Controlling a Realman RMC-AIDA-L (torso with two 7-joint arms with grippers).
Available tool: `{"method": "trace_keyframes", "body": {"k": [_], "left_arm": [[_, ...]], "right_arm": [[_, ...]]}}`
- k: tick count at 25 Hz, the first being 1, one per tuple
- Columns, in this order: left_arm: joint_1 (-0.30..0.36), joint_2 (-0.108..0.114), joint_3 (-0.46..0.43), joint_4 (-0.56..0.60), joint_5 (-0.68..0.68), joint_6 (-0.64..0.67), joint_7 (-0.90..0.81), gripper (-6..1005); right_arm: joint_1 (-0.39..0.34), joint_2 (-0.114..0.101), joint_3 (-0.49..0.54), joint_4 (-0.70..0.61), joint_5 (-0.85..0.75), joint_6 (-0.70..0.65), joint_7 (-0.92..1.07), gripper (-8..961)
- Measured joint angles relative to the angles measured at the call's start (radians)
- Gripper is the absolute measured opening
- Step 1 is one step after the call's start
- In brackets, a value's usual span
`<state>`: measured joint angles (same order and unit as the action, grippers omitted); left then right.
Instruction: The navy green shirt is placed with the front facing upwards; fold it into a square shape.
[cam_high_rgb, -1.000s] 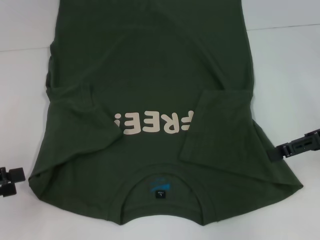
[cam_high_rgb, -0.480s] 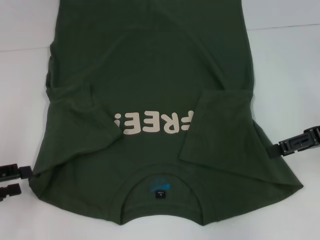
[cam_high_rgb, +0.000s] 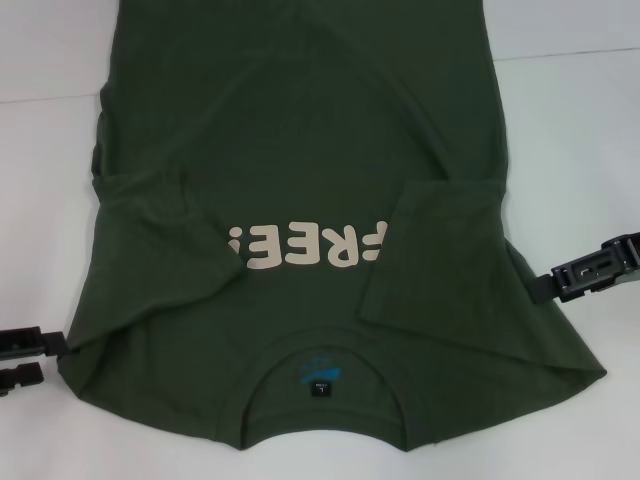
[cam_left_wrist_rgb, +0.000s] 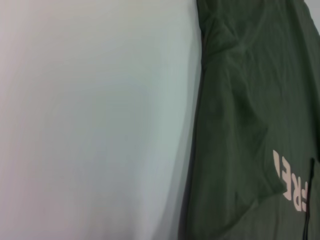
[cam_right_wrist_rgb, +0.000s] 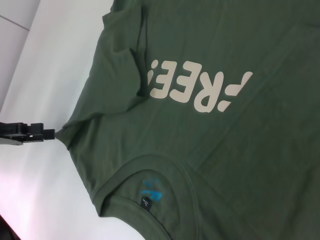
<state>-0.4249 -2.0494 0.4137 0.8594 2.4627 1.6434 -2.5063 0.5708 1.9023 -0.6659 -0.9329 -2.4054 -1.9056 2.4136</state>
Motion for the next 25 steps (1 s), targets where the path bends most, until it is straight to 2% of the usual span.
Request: {"method": "trace_keyframes", "body": {"k": [12, 25], "left_arm": [[-0.021, -0.002, 0.038, -0.058, 0.022, -0.074, 0.005, 630], [-0.033, -0.008, 0.059, -0.071, 0.018, -0.077, 0.006, 624]], "right_arm": [[0.004, -0.002, 0.005, 0.005, 0.002, -0.007, 0.001, 820], [0.003, -0.002, 0.019, 0.008, 0.005, -0.012, 0.001, 820]]}}
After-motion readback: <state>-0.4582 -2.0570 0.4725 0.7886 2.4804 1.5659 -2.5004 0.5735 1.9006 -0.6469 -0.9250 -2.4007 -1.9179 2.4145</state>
